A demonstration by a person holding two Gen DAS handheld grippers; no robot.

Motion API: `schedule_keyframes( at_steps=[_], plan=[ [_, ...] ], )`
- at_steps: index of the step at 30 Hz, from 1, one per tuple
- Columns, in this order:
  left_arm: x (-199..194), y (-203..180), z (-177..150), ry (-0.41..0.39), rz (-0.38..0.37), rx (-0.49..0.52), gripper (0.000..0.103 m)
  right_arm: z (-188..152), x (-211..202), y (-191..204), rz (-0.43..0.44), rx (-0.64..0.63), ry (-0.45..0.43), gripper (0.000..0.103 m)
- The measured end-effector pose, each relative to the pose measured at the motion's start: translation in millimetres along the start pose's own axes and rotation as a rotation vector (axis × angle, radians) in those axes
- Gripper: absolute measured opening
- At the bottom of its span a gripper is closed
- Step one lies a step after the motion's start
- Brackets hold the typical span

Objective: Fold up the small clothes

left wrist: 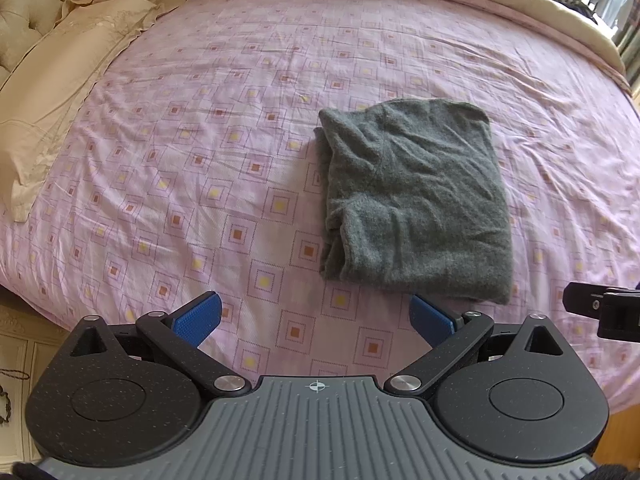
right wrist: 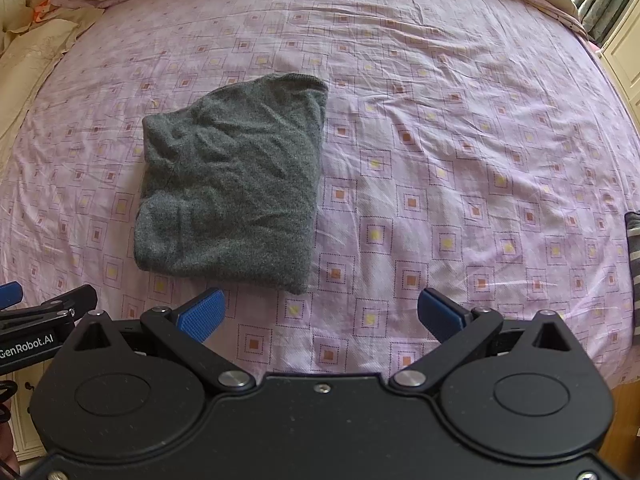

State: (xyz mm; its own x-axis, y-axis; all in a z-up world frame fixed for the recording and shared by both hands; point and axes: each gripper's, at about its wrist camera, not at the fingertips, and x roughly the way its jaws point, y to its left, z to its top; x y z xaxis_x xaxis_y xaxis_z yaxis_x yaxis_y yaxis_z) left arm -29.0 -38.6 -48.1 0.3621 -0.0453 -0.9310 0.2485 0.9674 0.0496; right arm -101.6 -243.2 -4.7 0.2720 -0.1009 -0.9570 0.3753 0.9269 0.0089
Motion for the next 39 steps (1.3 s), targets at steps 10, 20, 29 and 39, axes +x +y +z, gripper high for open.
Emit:
schedule_keyframes(
  at_steps=[10,20,29,39],
  plan=[
    [2.3,0.4,-0.7,0.007,0.003,0.003,0.101,-0.1,2.1,1.3,0.008,0.010,0.008,0.102],
    [1.8,2.2,-0.5,0.008,0.001,0.003,0.101,0.5,2.4,3.4,0.017,0.017,0.013,0.102],
    [1.0,-0.3,0.9,0.006,0.000,0.000,0.101,1.5,2.1,2.4,0.023,0.018,0.014,0.102],
    [1.0,-1.7,1.2,0.006,-0.001,-0.002,0.101,1.3,2.6,2.3,0.024,0.019,0.013,0.102]
  ],
)
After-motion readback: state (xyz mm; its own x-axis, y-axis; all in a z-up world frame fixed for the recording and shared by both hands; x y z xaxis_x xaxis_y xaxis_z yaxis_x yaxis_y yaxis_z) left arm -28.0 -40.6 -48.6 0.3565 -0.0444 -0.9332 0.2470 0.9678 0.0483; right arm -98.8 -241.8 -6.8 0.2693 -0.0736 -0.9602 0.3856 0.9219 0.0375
